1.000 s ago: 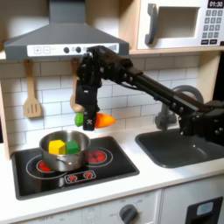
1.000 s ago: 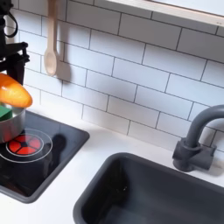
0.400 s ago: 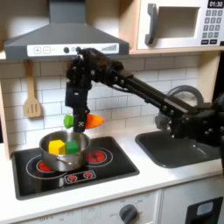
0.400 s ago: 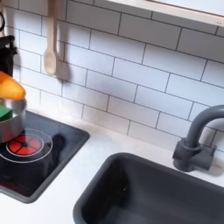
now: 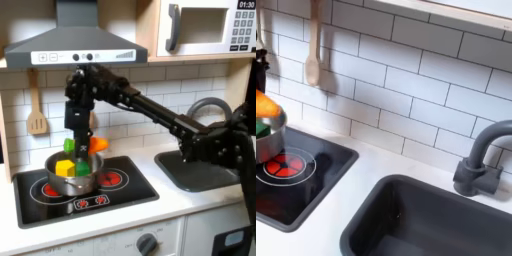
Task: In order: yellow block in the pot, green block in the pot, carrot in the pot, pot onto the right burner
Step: 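Put the carrot in the pot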
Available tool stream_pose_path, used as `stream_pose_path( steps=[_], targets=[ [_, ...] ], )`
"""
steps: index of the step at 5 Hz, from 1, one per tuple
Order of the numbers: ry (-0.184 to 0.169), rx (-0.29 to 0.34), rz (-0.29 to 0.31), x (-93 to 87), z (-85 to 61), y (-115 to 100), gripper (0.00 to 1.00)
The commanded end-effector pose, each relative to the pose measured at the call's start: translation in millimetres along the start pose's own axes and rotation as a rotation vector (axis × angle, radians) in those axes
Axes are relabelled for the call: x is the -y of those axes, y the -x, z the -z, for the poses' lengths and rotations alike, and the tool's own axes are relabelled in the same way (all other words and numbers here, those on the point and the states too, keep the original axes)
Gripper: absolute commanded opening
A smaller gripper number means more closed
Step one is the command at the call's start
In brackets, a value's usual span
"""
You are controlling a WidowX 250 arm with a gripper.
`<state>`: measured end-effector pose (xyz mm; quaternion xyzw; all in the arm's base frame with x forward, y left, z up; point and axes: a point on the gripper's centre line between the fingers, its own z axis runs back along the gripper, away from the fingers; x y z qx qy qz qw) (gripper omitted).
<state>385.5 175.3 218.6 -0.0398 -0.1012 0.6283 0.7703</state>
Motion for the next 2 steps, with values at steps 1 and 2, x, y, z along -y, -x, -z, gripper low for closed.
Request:
stream_pose_path(
  steps=[1, 2],
  targets=[
    [-0.018, -0.008, -0.009, -1.4, 10.8, -5.9, 0.0],
    [-0.035, -0.015, -0.033, -7.8, 15.5, -15.1, 0.0]
  ],
)
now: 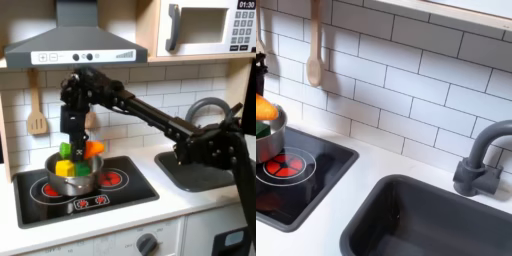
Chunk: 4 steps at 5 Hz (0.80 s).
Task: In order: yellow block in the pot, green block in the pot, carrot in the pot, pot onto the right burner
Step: 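Put the carrot in the pot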
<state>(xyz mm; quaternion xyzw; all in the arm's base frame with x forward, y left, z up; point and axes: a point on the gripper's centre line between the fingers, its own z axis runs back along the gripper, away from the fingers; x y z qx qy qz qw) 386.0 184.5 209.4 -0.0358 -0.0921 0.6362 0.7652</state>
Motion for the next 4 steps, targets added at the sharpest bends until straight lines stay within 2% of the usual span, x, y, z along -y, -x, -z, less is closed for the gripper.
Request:
stream_pose_path(
  steps=[1, 2, 3, 4],
  targets=[
    [-0.03, -0.017, -0.035, -8.8, 14.0, -14, 0.0],
    [-0.032, -0.023, -0.038, -7.7, 15.7, -13, 1.0],
    [-0.012, -0.029, 0.009, -0.7, 12.1, 2, 1.0],
    [0.032, -0.055, 0.043, 5.1, 5.9, 13, 1.0]
  ],
)
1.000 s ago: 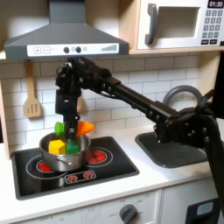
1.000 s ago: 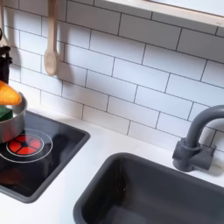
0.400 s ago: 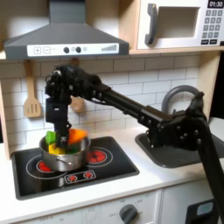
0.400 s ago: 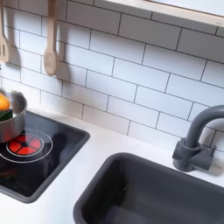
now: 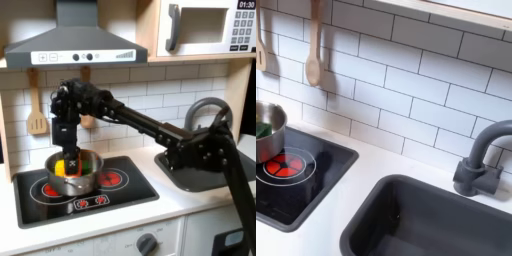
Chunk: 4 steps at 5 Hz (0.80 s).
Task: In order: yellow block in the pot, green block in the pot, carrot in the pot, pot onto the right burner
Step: 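Put the carrot in the pot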
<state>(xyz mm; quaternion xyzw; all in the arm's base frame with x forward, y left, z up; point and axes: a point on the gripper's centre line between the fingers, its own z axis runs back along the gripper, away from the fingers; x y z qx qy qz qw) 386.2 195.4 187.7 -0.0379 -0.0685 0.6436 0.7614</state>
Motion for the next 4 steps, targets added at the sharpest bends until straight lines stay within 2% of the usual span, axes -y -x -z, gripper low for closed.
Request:
stream_pose_path(
  steps=[1, 2, 3, 4],
  targets=[
    [0.099, -0.044, 0.134, 19.9, -31.7, 44, 1.0],
    [0.134, -0.09, 0.172, 20.7, -39.5, 58, 1.0],
    [0.138, -0.125, 0.182, 19.0, -34.9, 57, 1.0],
    [0.142, -0.224, 0.265, 20.7, -22.2, 61, 1.0]
  ],
)
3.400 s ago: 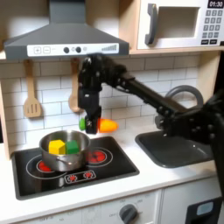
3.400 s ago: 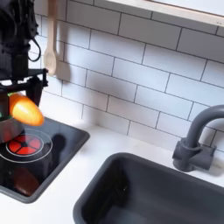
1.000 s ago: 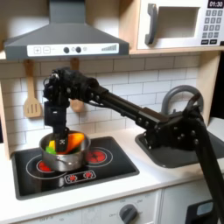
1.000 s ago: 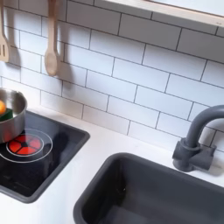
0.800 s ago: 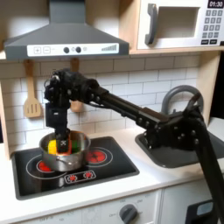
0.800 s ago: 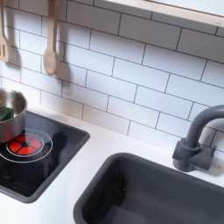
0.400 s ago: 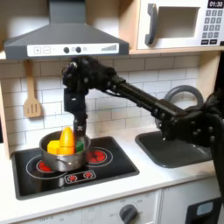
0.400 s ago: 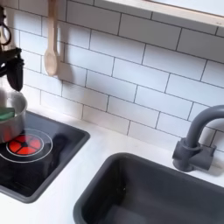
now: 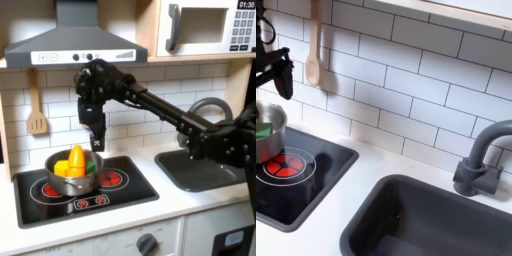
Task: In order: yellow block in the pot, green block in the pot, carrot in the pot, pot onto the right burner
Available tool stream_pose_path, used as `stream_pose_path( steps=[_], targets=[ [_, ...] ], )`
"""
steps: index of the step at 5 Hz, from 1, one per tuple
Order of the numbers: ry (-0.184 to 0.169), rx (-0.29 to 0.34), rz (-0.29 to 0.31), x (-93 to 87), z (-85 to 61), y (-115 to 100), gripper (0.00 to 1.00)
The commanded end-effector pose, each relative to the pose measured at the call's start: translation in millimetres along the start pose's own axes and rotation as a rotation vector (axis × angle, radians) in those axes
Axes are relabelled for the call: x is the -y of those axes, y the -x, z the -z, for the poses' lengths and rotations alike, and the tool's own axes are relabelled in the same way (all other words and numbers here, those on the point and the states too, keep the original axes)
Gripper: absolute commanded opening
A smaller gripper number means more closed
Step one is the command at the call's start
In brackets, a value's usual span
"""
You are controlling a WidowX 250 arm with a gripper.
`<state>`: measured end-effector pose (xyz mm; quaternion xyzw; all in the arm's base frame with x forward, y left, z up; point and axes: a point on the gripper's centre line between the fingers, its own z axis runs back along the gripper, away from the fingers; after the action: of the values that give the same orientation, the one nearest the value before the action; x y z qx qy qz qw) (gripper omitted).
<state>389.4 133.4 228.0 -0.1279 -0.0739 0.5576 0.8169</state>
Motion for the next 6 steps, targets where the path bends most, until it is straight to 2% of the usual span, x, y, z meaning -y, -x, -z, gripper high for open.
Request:
stream_pose_path(
  steps=[1, 2, 3, 6],
  targets=[
    [-0.078, -0.146, 0.159, -2.1, 25.3, 5, 1.0],
    [-0.179, -0.168, 0.226, -9.0, 29.9, -3, 1.0],
    [-0.237, -0.108, 0.275, -13.7, 30.1, -10, 1.0],
    [-0.232, -0.123, 0.287, -10.2, 31.7, -7, 1.0]
  ],
)
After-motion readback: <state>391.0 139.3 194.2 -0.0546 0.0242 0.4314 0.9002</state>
